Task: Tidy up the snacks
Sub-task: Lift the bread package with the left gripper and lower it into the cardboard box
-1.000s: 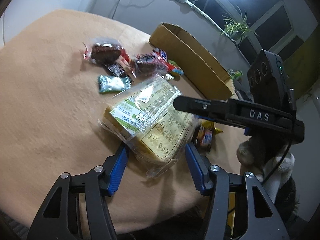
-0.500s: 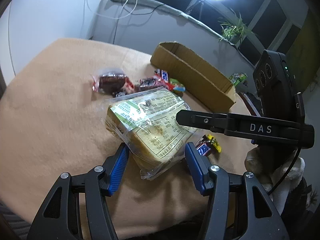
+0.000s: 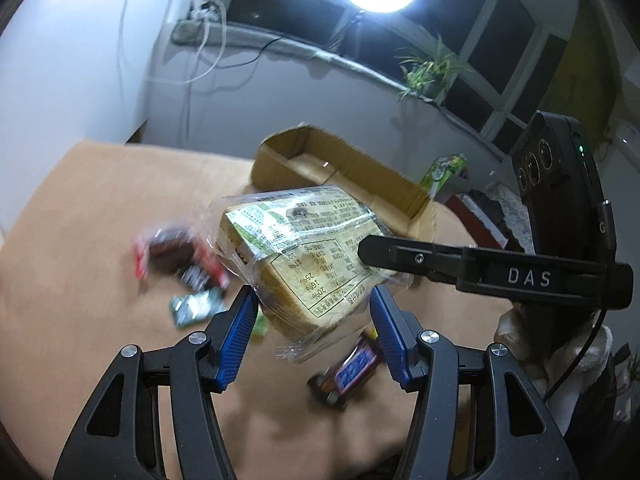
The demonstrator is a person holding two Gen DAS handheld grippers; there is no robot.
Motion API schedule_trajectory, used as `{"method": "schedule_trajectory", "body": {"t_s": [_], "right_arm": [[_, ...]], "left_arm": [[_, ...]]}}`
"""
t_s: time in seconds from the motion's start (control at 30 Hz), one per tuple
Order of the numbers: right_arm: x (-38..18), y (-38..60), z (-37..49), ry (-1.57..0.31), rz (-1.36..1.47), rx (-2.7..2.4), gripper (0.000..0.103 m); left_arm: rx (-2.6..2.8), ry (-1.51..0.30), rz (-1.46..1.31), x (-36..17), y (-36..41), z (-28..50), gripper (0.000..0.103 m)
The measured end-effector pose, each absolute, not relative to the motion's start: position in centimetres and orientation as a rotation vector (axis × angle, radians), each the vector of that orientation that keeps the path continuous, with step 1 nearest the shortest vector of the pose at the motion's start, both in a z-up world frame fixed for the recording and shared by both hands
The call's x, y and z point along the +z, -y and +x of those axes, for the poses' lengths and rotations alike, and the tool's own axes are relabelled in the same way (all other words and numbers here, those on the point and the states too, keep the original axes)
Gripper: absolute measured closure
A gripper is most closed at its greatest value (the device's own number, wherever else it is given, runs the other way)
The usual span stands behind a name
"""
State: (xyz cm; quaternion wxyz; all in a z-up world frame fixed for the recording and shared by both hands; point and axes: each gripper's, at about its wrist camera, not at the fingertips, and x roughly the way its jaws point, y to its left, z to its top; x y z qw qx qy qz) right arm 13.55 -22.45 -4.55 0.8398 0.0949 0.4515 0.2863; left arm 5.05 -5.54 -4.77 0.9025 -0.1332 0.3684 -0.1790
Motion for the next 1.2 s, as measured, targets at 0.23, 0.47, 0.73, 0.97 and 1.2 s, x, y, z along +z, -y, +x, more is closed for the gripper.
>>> {"method": "schedule_trajectory", "body": {"t_s": [0.23, 0.47, 0.73, 0.97, 1.2], "right_arm": [[-3.3, 25.2, 16.8, -0.911, 0.224, 0.553, 0.059], [-3.0, 27.6, 19.7, -0.896, 0.244, 0.497, 0.059], [-3.5, 30.6, 21.7, -0.902, 0.255, 0.429, 0.059], [-5.1, 32.3, 23.7, -0.924, 0.266, 0.388, 0.059], [-6.7, 33.6, 25.1, -0.953, 0.273, 0.356, 0.059]], "left_arm": [[-0.415, -0.718, -0.22, -2.9, 8.3, 8.8, 0.047], [-0.452, -0.714, -0.186, -2.4, 10.6, 12.0, 0.047], [-0.494, -0.739, -0.162, -2.9, 13.7, 15.2, 0.046], [-0.513, -0.775, -0.135, -4.0, 15.9, 17.2, 0.044], [-0.524, -0.824, -0.121, -5.4, 17.2, 18.9, 0.044]]}}
